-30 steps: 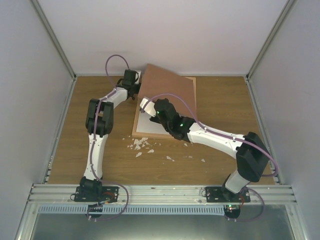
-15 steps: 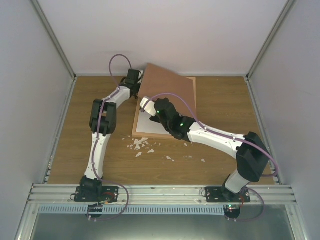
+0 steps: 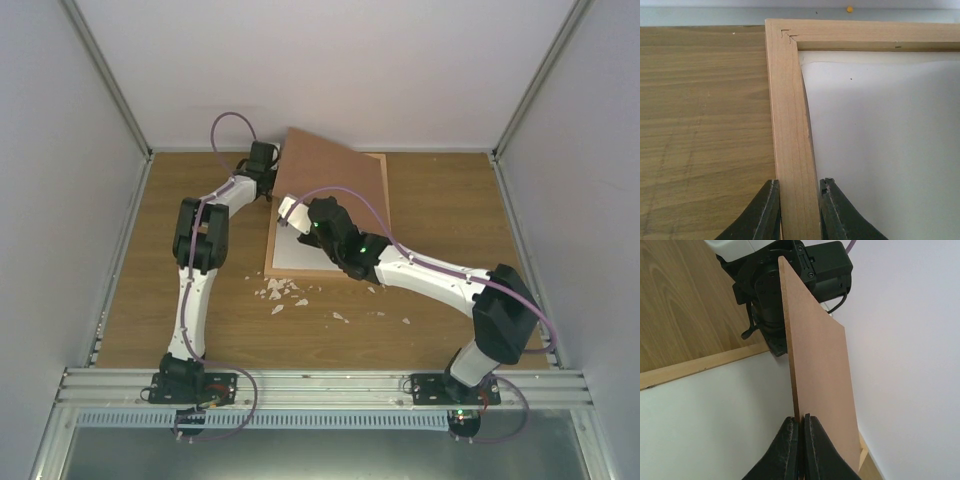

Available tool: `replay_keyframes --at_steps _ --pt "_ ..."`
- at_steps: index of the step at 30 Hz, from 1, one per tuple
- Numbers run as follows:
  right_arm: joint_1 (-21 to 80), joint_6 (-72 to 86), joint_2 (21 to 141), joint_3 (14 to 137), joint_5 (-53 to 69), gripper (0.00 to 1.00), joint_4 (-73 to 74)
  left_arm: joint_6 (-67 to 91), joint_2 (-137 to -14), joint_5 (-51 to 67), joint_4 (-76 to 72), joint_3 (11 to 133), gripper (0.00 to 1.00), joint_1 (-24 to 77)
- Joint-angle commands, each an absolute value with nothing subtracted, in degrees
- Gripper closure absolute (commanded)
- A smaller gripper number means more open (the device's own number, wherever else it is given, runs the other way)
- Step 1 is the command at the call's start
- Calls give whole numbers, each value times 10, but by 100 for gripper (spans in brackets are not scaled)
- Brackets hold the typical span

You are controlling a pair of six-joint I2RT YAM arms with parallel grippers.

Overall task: Put the photo into the frame
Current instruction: Adjust the photo in the photo frame.

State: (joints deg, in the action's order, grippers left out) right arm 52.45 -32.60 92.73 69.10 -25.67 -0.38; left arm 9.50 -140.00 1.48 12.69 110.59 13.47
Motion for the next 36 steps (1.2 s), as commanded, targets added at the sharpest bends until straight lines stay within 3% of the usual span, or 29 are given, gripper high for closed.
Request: replay_keyframes --at_steps 1,6,7,9,10,16,27,33,36 --pt "512 -298 929 679 -277 99 14 80 -1353 26 138 1080 100 124" --pt "513 -296 924 670 -274 99 18 80 -1318 34 134 1034 99 125" --pt "513 -296 924 669 -274 99 19 78 -1313 30 134 1030 95 125" --pt "514 -294 922 669 -272 99 19 72 -1307 22 135 1028 73 125" --pt "515 -293 922 670 -271 99 19 71 -1306 19 136 1030 68 125" --pt "517 -294 923 674 -271 99 17 66 -1326 21 158 1055 56 130" --pt "518 -296 922 673 -272 99 16 57 -1355 5 179 1078 58 132" --pt "518 -293 923 663 -271 99 15 64 -1356 -2 185 1082 75 121" --pt "518 -292 924 659 -270 99 16 80 -1341 55 181 1075 69 106"
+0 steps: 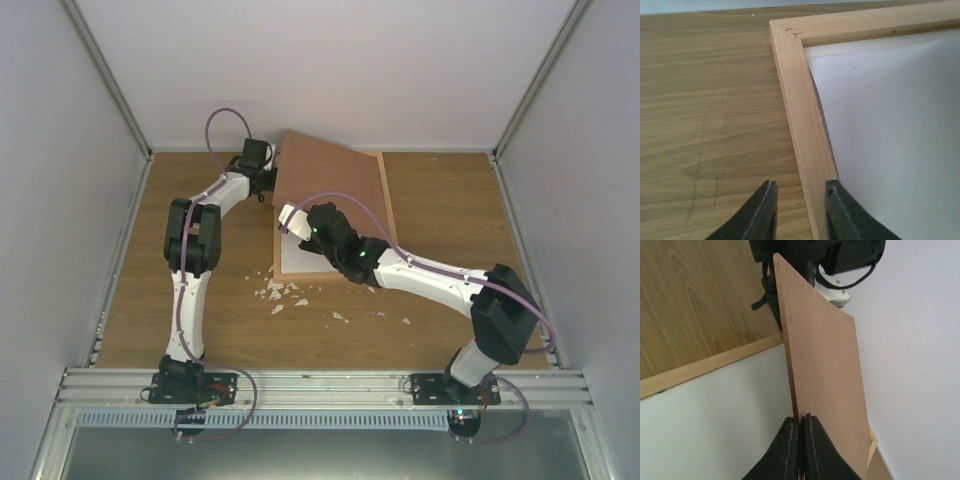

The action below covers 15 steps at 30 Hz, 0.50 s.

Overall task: Put the photo into the frame
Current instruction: Adjust the photo in the photo frame.

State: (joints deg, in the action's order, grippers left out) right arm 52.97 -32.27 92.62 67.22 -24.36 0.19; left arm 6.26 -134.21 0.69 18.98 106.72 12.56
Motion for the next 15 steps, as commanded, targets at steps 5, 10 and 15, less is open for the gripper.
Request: replay_keyframes --at_steps 5,10,15 --pt "522 -296 926 654 -269 99 14 131 -1279 137 150 1017 49 75" --pt "529 -300 929 653 -273 99 12 203 -1214 205 178 977 39 31" --pt "533 -303 934 649 -277 99 7 275 -1126 314 134 894 31 -19"
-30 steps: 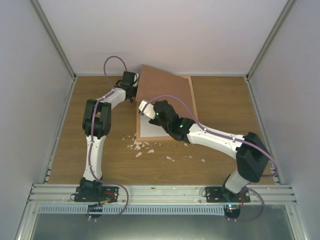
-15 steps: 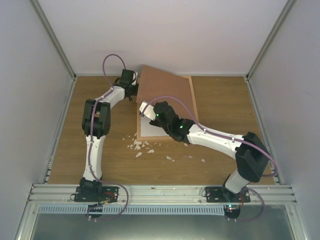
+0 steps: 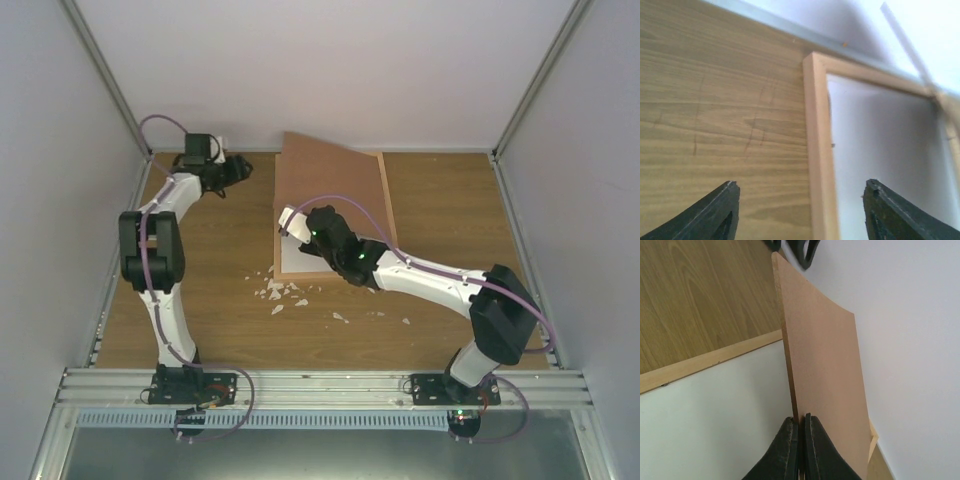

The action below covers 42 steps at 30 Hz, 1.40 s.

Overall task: Put the photo into the frame
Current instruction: Adjust the photo in the photo frame.

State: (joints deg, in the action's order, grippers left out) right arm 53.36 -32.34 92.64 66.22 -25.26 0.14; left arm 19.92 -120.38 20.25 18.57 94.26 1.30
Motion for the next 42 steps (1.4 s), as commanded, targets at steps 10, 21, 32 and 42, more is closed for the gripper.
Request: replay_keyframes --at_steps 10,21,32,42 --pt "542 -302 943 637 -277 99 9 335 -1057 568 93 759 22 -25" --pt "555 -292 962 634 -276 99 14 285 -1028 580 130 702 30 -6" --pt "555 -287 958 640 -275 99 19 96 -1009 246 268 657 40 81" --pt "555 -284 956 640 -275 99 19 89 -1033 199 282 658 40 143"
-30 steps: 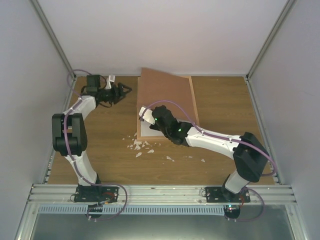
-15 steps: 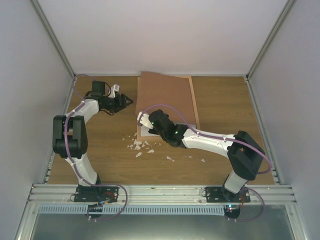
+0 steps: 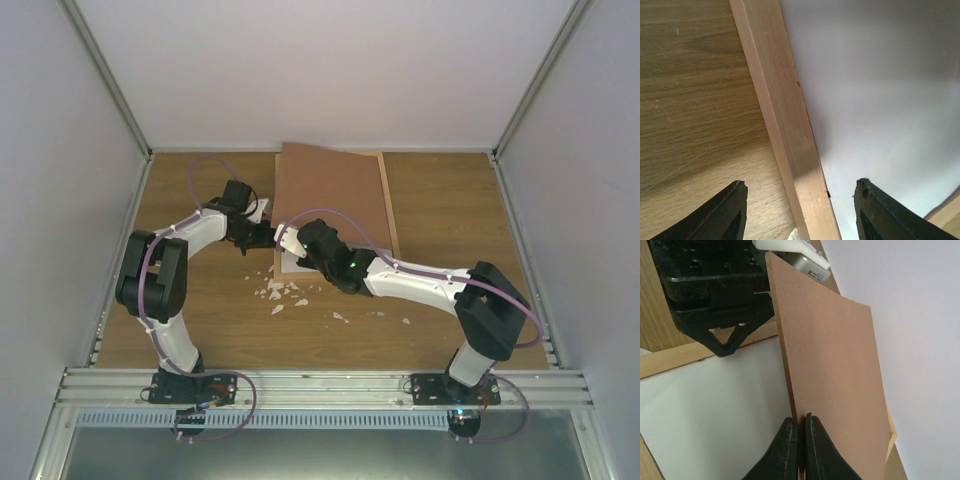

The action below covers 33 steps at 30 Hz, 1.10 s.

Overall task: Put the photo into the frame
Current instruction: Adjust the photo in the photo frame.

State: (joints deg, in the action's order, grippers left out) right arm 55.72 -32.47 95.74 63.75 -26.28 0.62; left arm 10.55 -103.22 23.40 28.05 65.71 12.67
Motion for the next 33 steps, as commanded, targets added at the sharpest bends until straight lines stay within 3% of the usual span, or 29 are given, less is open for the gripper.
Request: replay_keyframes --at_steps 1,13,21,28,33 --pt "555 -284 955 639 -275 100 19 89 -1035 193 284 660 40 147" --pt "555 -280 953 636 -274 99 15 90 -1055 147 305 674 43 178" --pt "555 -280 951 635 -274 99 15 103 -1078 56 327 691 44 204" --pt "555 -279 950 633 -274 99 15 103 -1080 21 338 695 55 204" --pt "555 -279 950 633 -275 99 15 98 -1084 14 355 707 71 205"
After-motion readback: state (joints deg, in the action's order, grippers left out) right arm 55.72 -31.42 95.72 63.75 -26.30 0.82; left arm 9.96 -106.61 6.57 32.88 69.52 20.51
